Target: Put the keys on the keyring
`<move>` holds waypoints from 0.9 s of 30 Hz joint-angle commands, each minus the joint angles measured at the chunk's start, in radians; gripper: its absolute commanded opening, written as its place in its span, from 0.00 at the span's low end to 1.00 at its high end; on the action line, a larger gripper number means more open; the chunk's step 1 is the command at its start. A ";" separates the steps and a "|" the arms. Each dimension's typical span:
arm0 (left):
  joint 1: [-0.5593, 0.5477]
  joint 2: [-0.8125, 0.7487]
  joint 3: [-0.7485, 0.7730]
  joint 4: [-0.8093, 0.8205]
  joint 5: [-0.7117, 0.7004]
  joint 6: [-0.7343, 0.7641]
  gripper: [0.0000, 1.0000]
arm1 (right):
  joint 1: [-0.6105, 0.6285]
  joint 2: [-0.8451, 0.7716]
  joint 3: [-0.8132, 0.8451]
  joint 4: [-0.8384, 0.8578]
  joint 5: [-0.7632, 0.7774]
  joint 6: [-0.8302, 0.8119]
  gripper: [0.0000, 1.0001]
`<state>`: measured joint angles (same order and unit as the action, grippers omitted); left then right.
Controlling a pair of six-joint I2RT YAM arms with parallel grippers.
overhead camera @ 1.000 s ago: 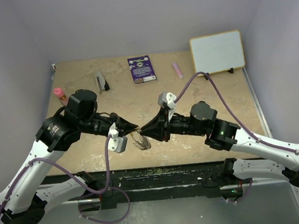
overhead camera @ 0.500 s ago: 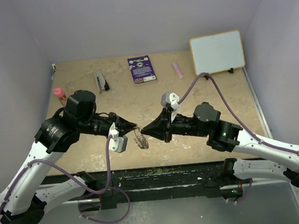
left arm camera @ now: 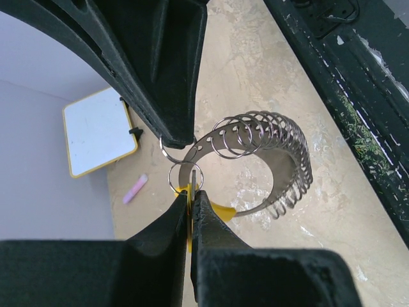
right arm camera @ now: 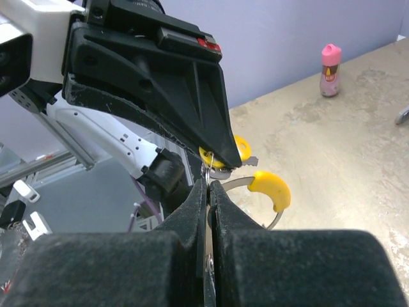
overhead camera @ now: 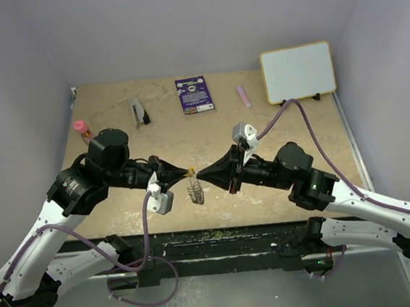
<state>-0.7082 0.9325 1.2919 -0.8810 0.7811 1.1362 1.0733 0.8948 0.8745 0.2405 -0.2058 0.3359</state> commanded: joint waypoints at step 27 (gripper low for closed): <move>0.008 0.009 0.008 0.002 0.032 -0.081 0.03 | 0.035 0.042 0.030 0.101 0.105 0.026 0.00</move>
<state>-0.7017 0.9638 1.2568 -0.8558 0.7883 1.0477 1.1038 0.9676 0.8696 0.3096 -0.1436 0.3740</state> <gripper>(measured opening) 0.044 0.004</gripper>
